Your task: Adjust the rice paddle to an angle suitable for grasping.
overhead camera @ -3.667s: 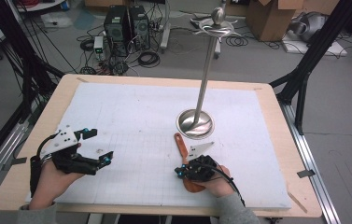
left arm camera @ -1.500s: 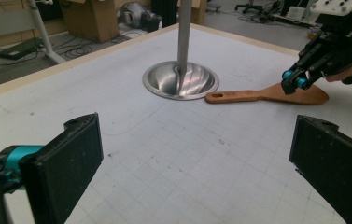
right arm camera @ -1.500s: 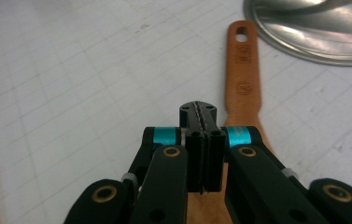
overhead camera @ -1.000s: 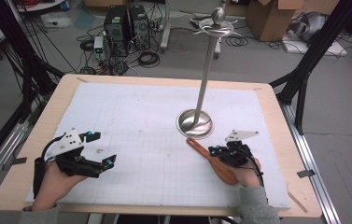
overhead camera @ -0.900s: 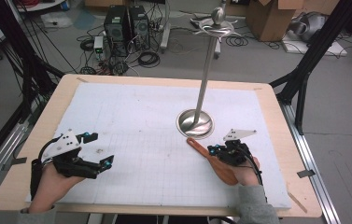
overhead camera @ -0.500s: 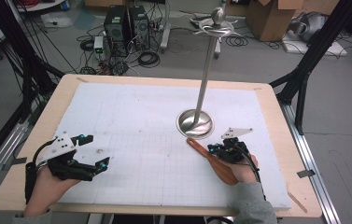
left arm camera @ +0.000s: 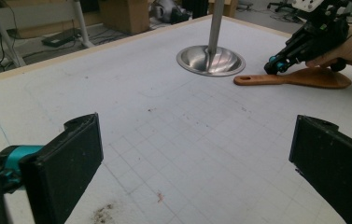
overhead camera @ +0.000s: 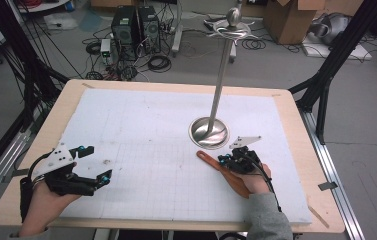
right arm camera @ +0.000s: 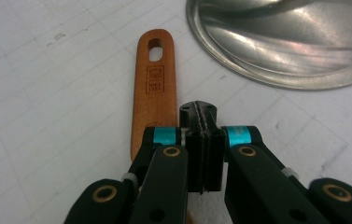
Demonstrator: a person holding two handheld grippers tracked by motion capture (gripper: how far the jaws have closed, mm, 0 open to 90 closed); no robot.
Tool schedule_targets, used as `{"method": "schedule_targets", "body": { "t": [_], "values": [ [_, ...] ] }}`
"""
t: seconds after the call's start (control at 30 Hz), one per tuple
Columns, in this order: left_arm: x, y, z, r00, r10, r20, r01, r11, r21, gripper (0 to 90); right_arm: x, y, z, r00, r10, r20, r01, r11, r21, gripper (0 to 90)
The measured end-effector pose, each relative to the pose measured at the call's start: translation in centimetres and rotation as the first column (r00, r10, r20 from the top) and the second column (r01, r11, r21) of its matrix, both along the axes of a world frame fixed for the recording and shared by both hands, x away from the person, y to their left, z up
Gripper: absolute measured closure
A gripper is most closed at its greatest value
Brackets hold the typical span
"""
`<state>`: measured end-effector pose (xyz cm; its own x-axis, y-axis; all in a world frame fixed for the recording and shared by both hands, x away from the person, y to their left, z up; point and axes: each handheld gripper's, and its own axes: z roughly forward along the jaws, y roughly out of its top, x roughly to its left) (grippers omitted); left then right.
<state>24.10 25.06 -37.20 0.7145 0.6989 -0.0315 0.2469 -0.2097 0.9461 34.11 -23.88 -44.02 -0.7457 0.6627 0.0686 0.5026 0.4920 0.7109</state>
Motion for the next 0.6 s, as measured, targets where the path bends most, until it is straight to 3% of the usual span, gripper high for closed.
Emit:
{"method": "schedule_targets", "body": {
  "t": [0.3, 0.6],
  "values": [
    [-0.13, 0.03, 0.05, 1.0, 0.002, 0.003, -0.002, 1.0, 0.003, 3.2, -0.2, 0.83, 0.05, 0.9964, 0.08, -0.028, -0.08, 0.997, 0.009, 90.0],
    [0.07, -0.35, 0.09, 0.9999, -0.011, 0.003, 0.011, 0.9999, 0.007, 3.2, -0.85, 1.29, 0.11, 0.9822, 0.182, -0.047, -0.182, 0.983, 0.012, 90.0]
  ]
}}
